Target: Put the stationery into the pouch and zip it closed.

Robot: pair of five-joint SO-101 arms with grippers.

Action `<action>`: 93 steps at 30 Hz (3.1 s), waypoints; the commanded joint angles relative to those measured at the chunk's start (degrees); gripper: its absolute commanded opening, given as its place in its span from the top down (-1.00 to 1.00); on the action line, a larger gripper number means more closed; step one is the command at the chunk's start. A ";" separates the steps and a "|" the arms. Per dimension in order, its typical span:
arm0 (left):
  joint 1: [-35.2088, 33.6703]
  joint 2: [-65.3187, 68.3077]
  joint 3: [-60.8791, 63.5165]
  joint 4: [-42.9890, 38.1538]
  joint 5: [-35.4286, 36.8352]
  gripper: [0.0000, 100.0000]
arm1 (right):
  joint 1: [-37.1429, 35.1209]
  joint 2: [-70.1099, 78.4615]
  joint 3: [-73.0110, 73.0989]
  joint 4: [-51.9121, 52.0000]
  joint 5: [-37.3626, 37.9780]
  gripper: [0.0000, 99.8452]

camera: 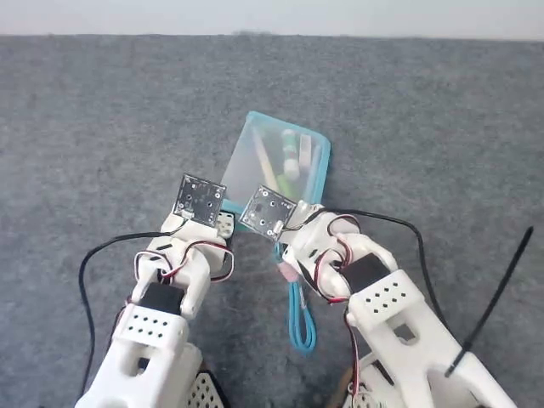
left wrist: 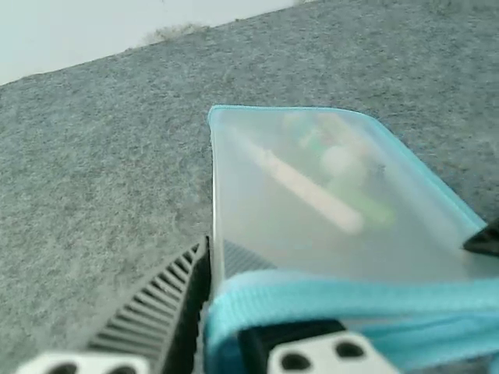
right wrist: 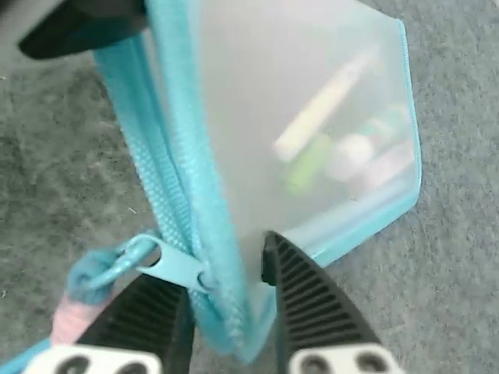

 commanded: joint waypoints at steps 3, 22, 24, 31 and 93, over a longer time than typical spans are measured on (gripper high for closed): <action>0.53 -0.09 -3.21 0.26 0.62 0.96 | 3.30 0.31 -3.52 -0.22 -2.02 0.99; 0.53 -38.59 -0.66 25.93 0.79 0.64 | 9.98 11.74 -21.45 11.12 -21.80 0.99; 0.53 -41.41 0.22 27.78 0.79 0.63 | 9.63 14.55 -26.46 13.67 -23.21 0.99; 6.07 -37.89 0.04 28.57 1.05 0.57 | 9.19 20.26 -36.48 21.05 -28.31 0.99; -1.76 -12.48 -1.80 10.20 -1.05 0.93 | 8.84 15.78 -12.48 5.85 -16.53 0.99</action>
